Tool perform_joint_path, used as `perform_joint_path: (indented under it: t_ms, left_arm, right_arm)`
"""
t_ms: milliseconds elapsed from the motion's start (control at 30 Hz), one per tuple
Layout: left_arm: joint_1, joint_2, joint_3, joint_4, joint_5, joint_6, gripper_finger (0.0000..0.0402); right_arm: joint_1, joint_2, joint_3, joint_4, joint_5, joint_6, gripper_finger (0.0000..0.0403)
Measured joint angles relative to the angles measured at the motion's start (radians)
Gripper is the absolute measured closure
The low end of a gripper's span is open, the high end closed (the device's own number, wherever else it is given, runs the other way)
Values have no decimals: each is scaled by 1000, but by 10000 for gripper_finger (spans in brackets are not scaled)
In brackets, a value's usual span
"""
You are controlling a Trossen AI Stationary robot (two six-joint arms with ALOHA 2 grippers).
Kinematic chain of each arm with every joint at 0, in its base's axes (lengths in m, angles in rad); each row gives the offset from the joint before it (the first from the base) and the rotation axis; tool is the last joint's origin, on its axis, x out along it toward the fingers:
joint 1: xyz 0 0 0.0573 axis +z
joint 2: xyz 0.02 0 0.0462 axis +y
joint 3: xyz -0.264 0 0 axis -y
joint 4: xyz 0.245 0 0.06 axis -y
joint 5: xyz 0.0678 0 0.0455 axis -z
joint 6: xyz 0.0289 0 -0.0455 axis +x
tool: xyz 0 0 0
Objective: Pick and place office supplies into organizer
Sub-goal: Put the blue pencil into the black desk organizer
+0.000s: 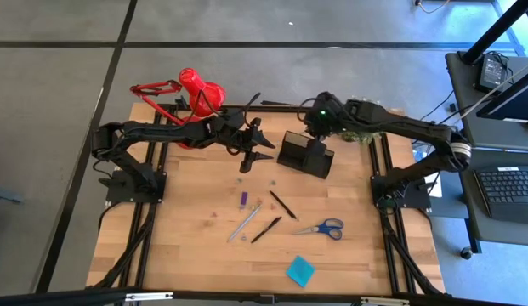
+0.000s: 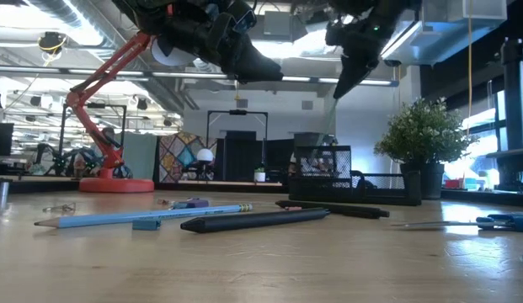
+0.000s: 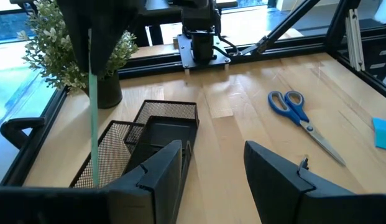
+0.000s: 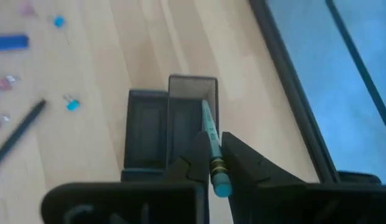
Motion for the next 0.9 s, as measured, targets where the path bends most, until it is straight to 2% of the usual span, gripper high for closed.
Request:
perform_joint_path:
  t_ms: [267, 633, 900]
  left_arm:
    - [0, 0, 0, 0, 0, 0, 233]
    - [0, 0, -1, 1, 0, 1, 233]
    - [0, 0, -1, 1, 0, 1, 233]
  right_arm:
    - [1, -95, -162, 147, -1, 14, 373]
    - [0, -97, -308, 320, 0, 22, 373]
    - [-13, -97, -358, 346, 0, 27, 373]
